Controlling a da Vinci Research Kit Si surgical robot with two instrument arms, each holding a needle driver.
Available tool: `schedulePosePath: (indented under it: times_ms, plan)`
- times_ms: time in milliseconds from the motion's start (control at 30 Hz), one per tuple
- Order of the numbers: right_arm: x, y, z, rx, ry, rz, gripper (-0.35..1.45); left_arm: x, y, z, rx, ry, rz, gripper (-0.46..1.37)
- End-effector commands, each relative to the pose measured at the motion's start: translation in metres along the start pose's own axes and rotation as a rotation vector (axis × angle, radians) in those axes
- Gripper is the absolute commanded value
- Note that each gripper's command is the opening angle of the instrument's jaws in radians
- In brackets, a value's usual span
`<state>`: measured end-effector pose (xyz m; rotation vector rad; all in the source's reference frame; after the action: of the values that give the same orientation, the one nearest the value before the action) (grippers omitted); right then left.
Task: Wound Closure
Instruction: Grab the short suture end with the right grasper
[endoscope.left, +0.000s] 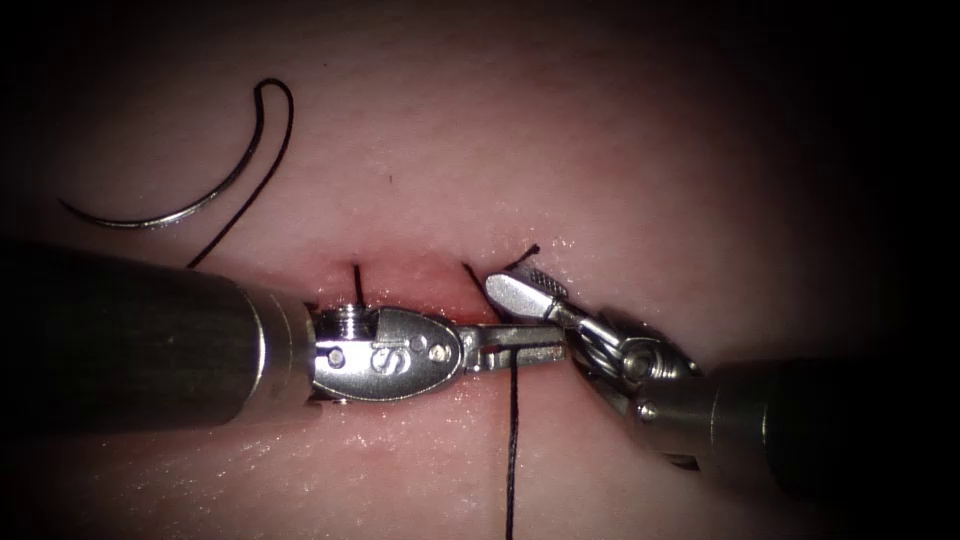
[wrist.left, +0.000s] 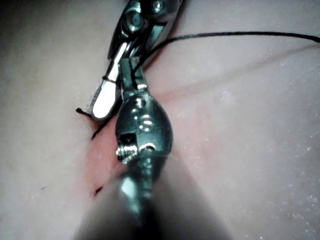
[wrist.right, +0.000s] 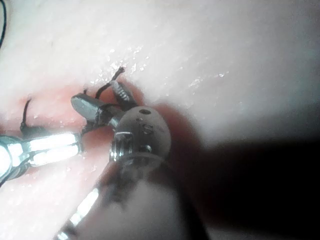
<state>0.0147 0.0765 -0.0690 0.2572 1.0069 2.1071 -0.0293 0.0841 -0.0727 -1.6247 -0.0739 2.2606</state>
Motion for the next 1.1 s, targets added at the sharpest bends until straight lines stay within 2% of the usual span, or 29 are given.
schedulePosePath:
  times_ms: [33,333,700,800,933,967,1000,1067,1100]
  plan:
    - [0.0000,0.0000,0.0002,0.000,0.003,0.000,1.02,0.0000,0.0000,-0.0001,-0.009,0.000,0.001,-0.35]
    - [-0.0008,-0.0013,0.0020,0.002,-0.012,0.005,0.81,0.0001,0.0004,-0.0001,-0.011,0.000,0.001,-0.35]
    - [-0.0007,-0.0012,0.0027,-0.017,-0.010,-0.007,0.63,0.0001,0.0008,-0.0001,-0.016,-0.001,0.003,-0.35]
    - [-0.0008,-0.0014,0.0029,-0.030,0.002,-0.017,0.38,0.0000,0.0009,0.0000,-0.021,0.000,0.005,-0.35]
    - [-0.0010,-0.0018,0.0032,-0.035,0.006,-0.027,0.20,0.0001,0.0011,0.0002,-0.023,-0.002,0.006,-0.35]
    - [-0.0010,-0.0019,0.0034,-0.039,0.006,-0.038,0.05,0.0001,0.0012,0.0002,-0.025,-0.005,0.006,-0.35]
    - [-0.0010,-0.0020,0.0034,-0.040,0.007,-0.038,-0.02,0.0001,0.0012,0.0003,-0.025,-0.005,0.006,-0.35]
    - [-0.0010,-0.0022,0.0035,-0.042,0.007,-0.037,-0.35,0.0001,0.0013,0.0003,-0.028,-0.007,0.007,-0.35]
    - [-0.0010,-0.0022,0.0035,-0.044,0.005,-0.037,-0.35,0.0001,0.0013,0.0003,-0.028,-0.007,0.007,-0.35]
